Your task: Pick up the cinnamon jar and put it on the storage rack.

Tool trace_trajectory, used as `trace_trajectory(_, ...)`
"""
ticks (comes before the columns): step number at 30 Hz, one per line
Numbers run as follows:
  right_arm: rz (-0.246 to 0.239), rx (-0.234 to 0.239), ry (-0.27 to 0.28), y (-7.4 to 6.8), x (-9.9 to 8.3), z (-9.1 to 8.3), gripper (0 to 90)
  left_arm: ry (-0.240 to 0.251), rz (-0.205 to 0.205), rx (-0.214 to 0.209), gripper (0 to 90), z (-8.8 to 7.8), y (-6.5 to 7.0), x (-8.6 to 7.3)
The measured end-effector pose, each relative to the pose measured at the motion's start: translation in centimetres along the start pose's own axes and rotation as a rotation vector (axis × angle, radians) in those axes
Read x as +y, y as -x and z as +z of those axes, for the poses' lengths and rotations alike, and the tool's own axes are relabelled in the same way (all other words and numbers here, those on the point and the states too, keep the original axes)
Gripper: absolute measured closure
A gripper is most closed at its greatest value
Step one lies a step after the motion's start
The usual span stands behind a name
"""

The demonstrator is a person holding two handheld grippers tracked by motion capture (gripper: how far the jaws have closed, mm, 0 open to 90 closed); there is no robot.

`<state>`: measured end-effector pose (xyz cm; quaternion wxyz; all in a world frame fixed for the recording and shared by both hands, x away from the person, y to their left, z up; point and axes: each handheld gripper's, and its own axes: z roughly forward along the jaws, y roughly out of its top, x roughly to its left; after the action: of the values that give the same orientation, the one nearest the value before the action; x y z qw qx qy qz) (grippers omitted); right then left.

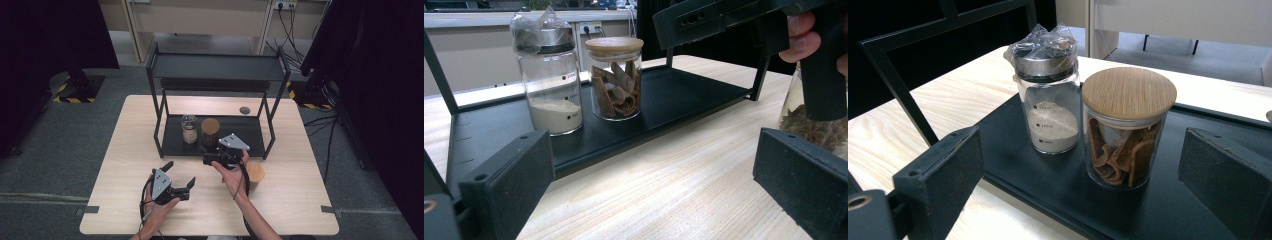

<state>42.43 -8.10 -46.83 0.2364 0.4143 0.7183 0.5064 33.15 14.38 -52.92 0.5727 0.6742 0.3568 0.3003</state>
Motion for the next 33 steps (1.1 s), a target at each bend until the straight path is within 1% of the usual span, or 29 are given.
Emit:
trace_trajectory(9, -0.002, 0.018, 0.012, -0.4, -0.3, -0.5, 4.9, 0.001, 0.0, 0.0, 2.6, 0.0, 0.0, 0.0)
trace_trajectory(20, -0.002, 0.03, 0.021, -0.5, -0.7, -1.4, 4.9, 0.001, 0.001, -0.001, 2.6, 0.0, 0.0, 0.0)
trace_trajectory(33, -0.011, 0.052, 0.013, -0.9, -1.7, -2.2, 4.9, 0.001, 0.001, -0.002, 2.6, 0.0, 0.0, 0.0)
